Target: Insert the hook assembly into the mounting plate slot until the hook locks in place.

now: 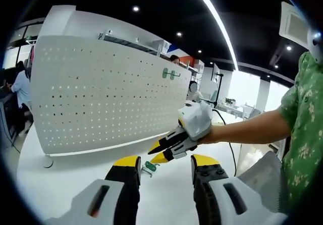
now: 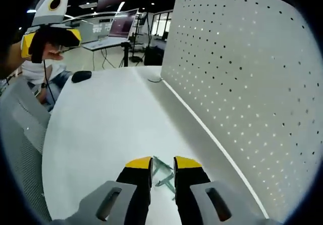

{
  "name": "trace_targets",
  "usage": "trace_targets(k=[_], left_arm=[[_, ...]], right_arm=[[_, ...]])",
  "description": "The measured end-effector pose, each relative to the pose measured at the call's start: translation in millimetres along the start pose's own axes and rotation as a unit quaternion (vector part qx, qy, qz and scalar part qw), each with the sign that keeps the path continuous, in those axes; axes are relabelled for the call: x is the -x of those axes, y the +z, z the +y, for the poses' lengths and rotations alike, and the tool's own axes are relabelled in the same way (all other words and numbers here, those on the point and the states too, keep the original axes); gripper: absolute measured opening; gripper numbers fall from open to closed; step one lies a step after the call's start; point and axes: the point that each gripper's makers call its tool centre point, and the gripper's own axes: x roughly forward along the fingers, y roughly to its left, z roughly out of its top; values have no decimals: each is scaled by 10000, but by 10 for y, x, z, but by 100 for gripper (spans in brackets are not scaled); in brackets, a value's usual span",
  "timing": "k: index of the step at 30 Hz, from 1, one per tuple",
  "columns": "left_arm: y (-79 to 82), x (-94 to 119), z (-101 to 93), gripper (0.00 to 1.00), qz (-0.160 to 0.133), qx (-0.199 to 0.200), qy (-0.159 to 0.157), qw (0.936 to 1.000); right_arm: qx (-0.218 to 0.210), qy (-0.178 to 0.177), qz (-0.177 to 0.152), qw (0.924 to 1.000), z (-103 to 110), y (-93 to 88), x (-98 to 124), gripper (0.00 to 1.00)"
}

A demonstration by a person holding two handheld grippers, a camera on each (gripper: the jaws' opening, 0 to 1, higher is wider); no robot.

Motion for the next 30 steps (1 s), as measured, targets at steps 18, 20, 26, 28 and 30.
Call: trace_targets(k=[18,20,26,28,30], left_arm=[[-60,10,24,41,48,88,70,9999],[-69,15,28,41,57,99,77,9999],[-86,21,33,40,66,123,86,9999],[-95,18,31,40,83,124,82,9999],[-104,12,30,40,90,131,76,9998]], right_arm=[[492,263,250,9981,80,-54,-254,11],[518,296,275,9978,88,-63,-275,11],[633,370,393,9965,91,-110,-328,10],[714,403,421,9957,97,-114,-337,10],[764,417,445,9952,95,-125,-355,9]])
